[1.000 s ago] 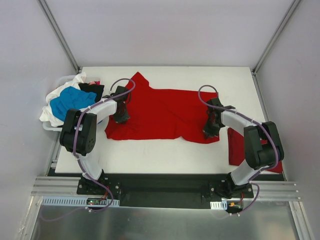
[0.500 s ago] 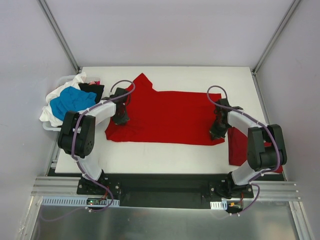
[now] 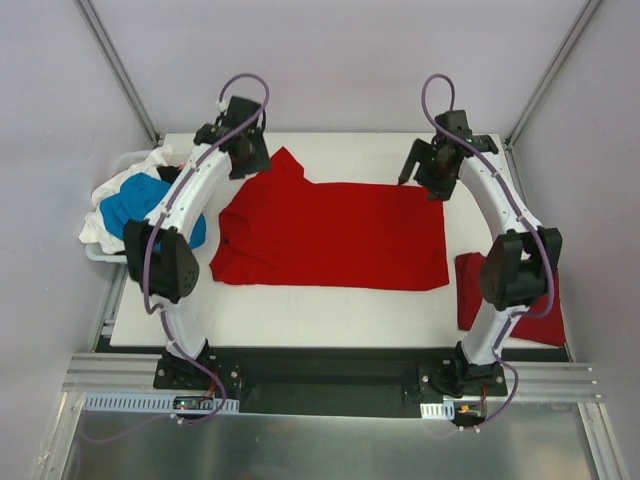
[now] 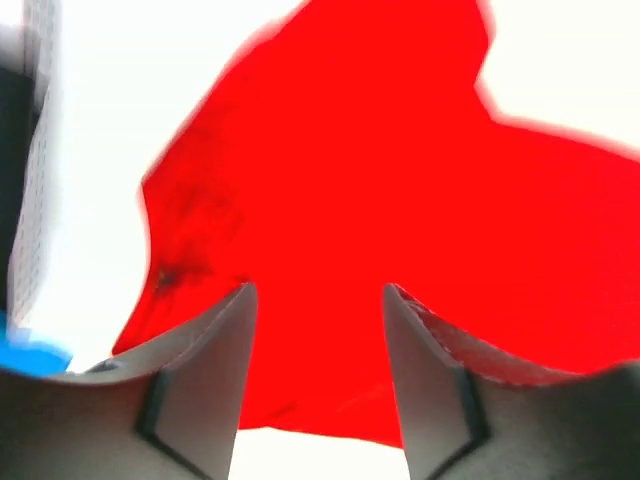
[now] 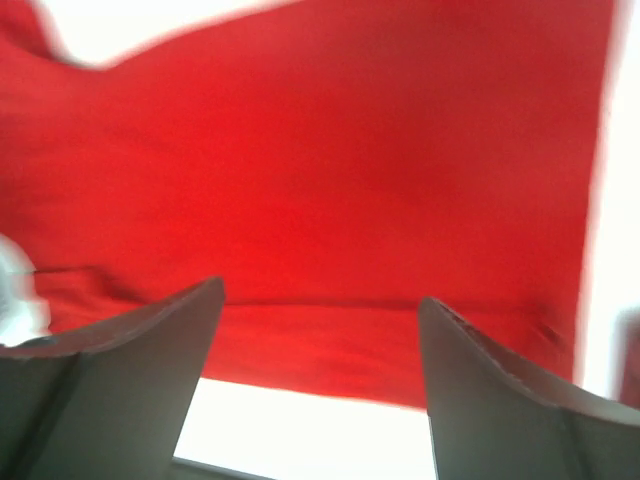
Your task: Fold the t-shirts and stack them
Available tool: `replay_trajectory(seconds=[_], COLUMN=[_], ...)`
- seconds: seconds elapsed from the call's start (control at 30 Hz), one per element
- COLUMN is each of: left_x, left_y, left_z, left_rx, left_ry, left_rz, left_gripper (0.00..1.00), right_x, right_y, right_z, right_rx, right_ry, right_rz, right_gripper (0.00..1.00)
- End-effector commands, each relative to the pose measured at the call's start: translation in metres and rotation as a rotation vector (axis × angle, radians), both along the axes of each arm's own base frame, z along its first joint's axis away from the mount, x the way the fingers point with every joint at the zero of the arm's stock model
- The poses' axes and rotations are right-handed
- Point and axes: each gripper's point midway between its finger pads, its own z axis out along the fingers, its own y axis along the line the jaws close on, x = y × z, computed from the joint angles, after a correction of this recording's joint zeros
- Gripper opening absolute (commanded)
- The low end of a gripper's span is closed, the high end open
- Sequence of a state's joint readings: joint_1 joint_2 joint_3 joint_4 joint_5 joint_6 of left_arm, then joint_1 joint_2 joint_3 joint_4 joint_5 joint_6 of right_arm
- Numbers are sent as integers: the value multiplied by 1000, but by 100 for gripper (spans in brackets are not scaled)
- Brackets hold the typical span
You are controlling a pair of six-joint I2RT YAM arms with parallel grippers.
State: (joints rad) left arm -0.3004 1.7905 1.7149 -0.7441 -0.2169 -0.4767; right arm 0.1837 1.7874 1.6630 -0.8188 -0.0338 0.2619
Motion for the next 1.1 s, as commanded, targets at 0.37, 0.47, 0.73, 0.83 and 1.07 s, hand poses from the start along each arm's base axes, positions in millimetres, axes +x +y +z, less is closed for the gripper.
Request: replay_trajectory(seconds=[0.37,0.47,0.73,0.83,1.07], left_x=[42,53,115,121,108], left_y=[0,-6,-8,1,26], left_z=[-34,-38,-37,-55,-79], left_rx=[-399,-530,-611,-594,-464], left_ry=[224,227,135,152,186], left_rz=[100,75,62,106,172], left_gripper=[43,41,44,45,46], right_x=[21,34,54,57,65], right_y=[-7,-4,-11,-15,-19], right_z=[0,31,51,43,1], right_rx=[376,506,481,459,428], right_ry=[46,-78,-158,-141,-54], right_rz=[-91,-54,-21,-15,-2], right_gripper=[81,79,79,79,78])
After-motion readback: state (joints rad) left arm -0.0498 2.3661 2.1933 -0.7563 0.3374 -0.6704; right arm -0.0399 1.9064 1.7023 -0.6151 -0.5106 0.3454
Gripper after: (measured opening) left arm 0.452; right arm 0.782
